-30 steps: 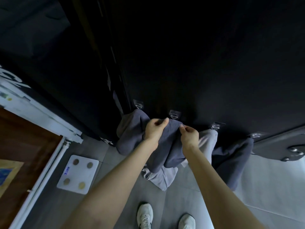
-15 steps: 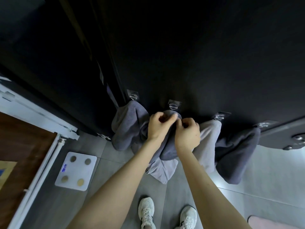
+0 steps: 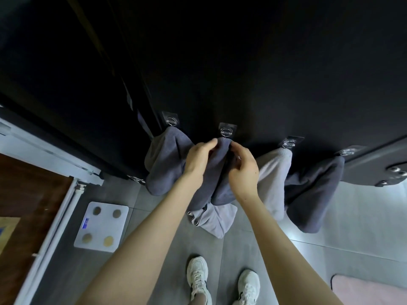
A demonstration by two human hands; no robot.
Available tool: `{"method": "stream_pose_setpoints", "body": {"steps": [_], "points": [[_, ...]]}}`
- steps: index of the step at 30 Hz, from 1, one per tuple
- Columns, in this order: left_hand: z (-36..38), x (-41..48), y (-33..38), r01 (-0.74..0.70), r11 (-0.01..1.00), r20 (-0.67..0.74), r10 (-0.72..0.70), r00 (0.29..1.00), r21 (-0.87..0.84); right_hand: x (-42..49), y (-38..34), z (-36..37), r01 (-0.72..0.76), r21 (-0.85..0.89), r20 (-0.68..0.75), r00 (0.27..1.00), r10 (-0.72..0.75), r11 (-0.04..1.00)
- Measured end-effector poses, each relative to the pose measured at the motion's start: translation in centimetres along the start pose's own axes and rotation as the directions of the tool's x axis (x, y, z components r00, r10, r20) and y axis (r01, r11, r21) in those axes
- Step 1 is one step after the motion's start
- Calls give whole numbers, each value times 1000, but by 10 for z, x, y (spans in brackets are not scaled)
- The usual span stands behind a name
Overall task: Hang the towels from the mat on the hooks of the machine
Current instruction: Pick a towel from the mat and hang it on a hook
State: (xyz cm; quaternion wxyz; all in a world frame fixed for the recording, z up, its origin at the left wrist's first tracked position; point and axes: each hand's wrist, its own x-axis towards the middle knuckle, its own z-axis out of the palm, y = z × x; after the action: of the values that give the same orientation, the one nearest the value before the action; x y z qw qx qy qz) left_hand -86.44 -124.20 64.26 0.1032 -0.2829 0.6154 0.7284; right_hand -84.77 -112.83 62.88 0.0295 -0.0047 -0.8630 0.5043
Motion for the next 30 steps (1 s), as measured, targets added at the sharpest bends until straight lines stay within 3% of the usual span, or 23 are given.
{"method": "stream_pose_setpoints", "body": {"steps": [5,11,14,17,20,23,30], "points": [[-10,-10,-4,-21,995,-101,31,994,101,-11,-3,-11,52,-65,-86,995,-58,997],[-27,-51,-24,-107,993,-248,115,962,45,-56,17,-31,120,-47,-136,983,-125,992],[-38,-76,-63,-172,985,-362,168,917,21,-96,49,-35,124,-55,-98,987,-129,991],[-50,-92,-118,-190,982,-469,169,867,2,-134,96,-29,31,-131,-12,999,-33,991],[-65,-94,-190,-102,995,-538,91,838,9,-162,154,-13,-86,-253,139,982,124,964],[-81,-83,-266,85,996,-555,-54,830,30,-177,213,11,-138,-404,287,919,269,904],[-111,14,-449,346,920,-455,-231,860,186,-175,367,111,-179,-575,381,805,455,798]]}}
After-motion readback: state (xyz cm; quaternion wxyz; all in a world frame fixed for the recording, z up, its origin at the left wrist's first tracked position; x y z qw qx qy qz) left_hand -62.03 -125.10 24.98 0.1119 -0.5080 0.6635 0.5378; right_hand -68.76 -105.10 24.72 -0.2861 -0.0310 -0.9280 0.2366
